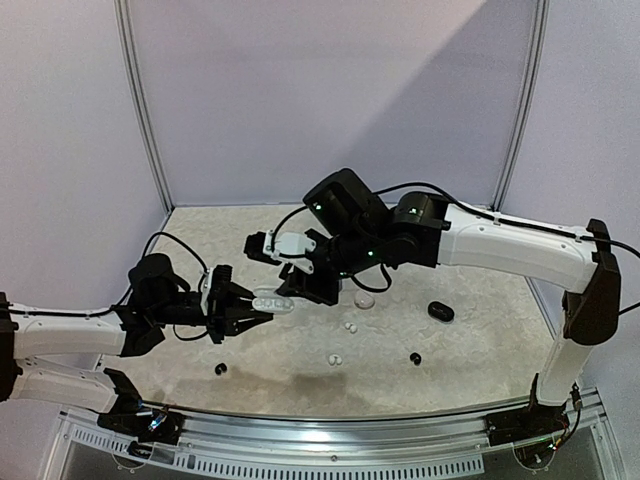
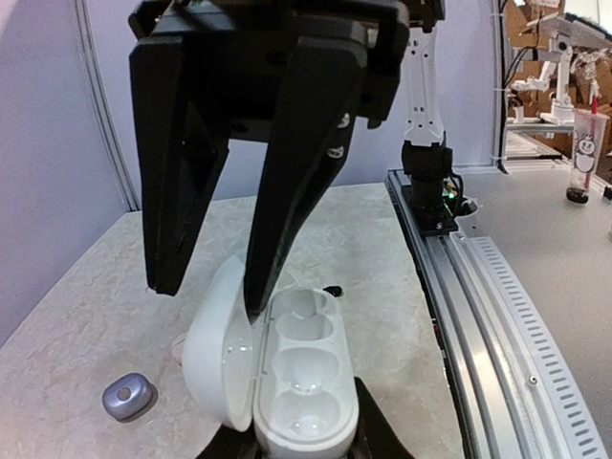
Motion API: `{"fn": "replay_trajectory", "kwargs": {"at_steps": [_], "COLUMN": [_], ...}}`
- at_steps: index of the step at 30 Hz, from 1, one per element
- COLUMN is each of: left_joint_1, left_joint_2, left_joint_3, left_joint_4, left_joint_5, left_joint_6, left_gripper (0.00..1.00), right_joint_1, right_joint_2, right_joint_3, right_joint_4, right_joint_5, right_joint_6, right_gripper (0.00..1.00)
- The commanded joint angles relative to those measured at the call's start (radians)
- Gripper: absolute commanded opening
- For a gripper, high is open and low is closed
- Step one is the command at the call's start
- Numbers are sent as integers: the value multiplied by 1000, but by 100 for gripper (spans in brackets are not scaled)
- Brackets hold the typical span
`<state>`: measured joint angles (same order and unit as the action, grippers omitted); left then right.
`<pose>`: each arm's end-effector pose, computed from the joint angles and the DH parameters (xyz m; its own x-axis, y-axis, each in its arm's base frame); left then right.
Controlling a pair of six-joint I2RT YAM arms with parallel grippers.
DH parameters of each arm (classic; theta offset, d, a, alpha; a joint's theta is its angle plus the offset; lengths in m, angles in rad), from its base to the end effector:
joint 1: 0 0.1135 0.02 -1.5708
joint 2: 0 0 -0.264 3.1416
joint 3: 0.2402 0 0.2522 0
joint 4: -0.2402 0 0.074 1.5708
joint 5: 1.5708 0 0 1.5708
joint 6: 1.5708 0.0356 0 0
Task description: Insert the wireless bluetooth earbuds into the charging case
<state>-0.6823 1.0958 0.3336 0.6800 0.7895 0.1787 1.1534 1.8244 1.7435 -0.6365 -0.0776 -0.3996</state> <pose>0.1522 -0.1562 0.2144 0.1138 0.0688 -0.9911 0.9888 0.0895 0.1198 0.1668 0.3830 0.3371 0.1183 -0.6901 -0.7140 -0.9651 0.0893 -0.2462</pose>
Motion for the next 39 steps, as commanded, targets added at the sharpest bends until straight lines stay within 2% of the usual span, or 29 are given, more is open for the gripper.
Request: {"fn": "replay_trajectory", "kwargs": {"at_steps": [1,5,13,18,20,22,24,27,30,31,34,39], "left_joint_1": [7,10,19,21,21,23,23,25,26,27,27,26], "left_joint_2": [13,21,32,24,18,14,12,9,3,1,-2,-2], "left_joint_3": [22,28,33,21,14,9,7,4,1,1,1,2], "left_joint_4": [34,30,29,36,39,40,41,43,43,43,40,37], "left_joint_5": [50,42,31,26,30,31,32,20,-5,-7,1,8], "left_joint_6": [-138,-149,-173,-172,-156,-142,-144,-174,-198,-200,-190,-180], "left_gripper": [0,0,0,0,0,0,0,0,0,0,0,0], "right_joint_1": [-39,-49,-91,-177,-232,-279,-292,-287,-226,-192,-128,-78], "right_joint_2": [-27,-41,-117,-199,-219,-222,-204,-188,-228,-264,-293,-155], "right_joint_3": [19,20,-10,-133,-179,-209,-222,-247,-344,-388,-423,-293], "right_joint_4": [-15,11,152,283,300,263,214,221,359,423,480,331], "right_joint_5": [-57,-97,-229,-217,-161,-80,-48,-136,-252,-288,-314,-239], "right_joint_6": [30,39,88,241,338,442,484,472,378,310,182,108], "right_gripper": [31,37,57,71,70,61,59,65,93,98,99,99]}}
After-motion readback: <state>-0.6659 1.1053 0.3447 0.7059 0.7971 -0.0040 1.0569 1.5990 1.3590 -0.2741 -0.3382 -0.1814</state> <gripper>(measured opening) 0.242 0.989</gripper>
